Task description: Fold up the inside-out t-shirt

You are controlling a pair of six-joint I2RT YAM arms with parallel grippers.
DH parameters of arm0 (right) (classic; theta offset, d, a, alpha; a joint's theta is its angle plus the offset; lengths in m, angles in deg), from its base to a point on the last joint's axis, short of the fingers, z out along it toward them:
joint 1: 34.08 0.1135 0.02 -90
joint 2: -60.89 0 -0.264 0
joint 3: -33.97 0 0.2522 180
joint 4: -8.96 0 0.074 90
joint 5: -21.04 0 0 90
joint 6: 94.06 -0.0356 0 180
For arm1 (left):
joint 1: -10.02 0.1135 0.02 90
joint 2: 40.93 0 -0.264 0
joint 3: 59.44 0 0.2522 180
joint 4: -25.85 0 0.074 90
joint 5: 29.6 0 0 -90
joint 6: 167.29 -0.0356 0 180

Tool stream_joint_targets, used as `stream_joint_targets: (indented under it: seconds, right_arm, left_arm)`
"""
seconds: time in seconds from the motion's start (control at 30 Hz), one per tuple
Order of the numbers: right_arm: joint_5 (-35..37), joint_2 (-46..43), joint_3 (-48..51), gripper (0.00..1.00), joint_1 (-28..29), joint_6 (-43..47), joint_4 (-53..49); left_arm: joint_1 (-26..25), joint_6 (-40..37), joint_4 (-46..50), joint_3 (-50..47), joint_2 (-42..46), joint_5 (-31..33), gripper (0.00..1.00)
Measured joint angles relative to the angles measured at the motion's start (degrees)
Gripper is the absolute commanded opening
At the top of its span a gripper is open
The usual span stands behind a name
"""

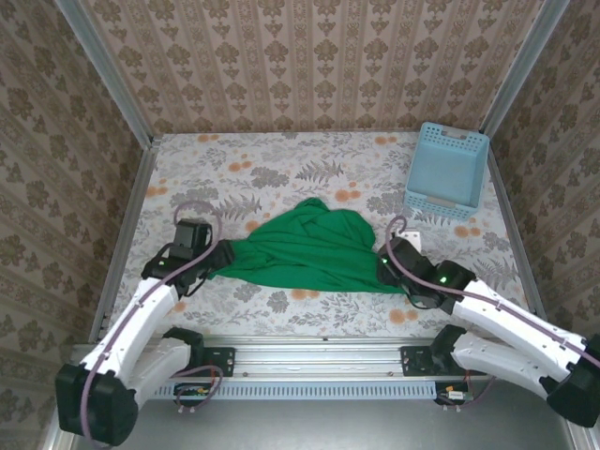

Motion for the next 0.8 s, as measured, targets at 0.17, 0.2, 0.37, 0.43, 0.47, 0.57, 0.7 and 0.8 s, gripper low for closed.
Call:
stream_joint_targets:
  seconds: [0.17, 0.2, 0.37, 0.43, 0.47, 0.57, 0.7, 0.8]
  right_arm:
    - [-4.42, 9.84, 0.74, 0.64, 3.48, 0.57, 9.81]
    - [-5.09, 11.37, 0.83, 0.64, 3.78, 0.74, 11.39]
    - [-6.54, 19.02, 0.68, 0.71, 4.70, 1.95, 17.51]
    - [-7.06, 21.29, 0.44, 0.71, 4.70, 2.93, 18.84]
    - [-7.17, 22.69, 0.00, 0.71, 4.70, 3.28, 19.30]
    - [-7.04, 26.77, -2.16, 0.65, 4.70, 4.39, 20.26]
    - [-5.53, 31.28, -5.84, 0.43, 4.55, 6.32, 20.48]
    - [-4.09, 33.31, -8.24, 0.19, 3.54, 7.65, 20.46]
  left_arm:
    - [-9.31, -0.68, -3.06, 3.37, -10.80, -0.07, 0.62]
    - [-10.71, -0.94, -3.30, 4.11, -13.99, -0.02, 0.62]
    - [-17.16, -2.64, -3.58, 8.28, -28.00, 1.66, 0.60]
    - [-17.49, -2.82, -3.96, 8.85, -30.27, 2.49, 0.59]
    - [-17.46, -2.82, -4.11, 8.85, -31.01, 3.15, 0.57]
    - [-17.38, -2.80, -4.44, 8.85, -32.54, 4.61, 0.50]
    - [-16.68, -2.84, -5.55, 8.85, -34.40, 5.20, 0.34]
    - [-15.93, -2.91, -6.45, 8.85, -34.56, 5.07, 0.18]
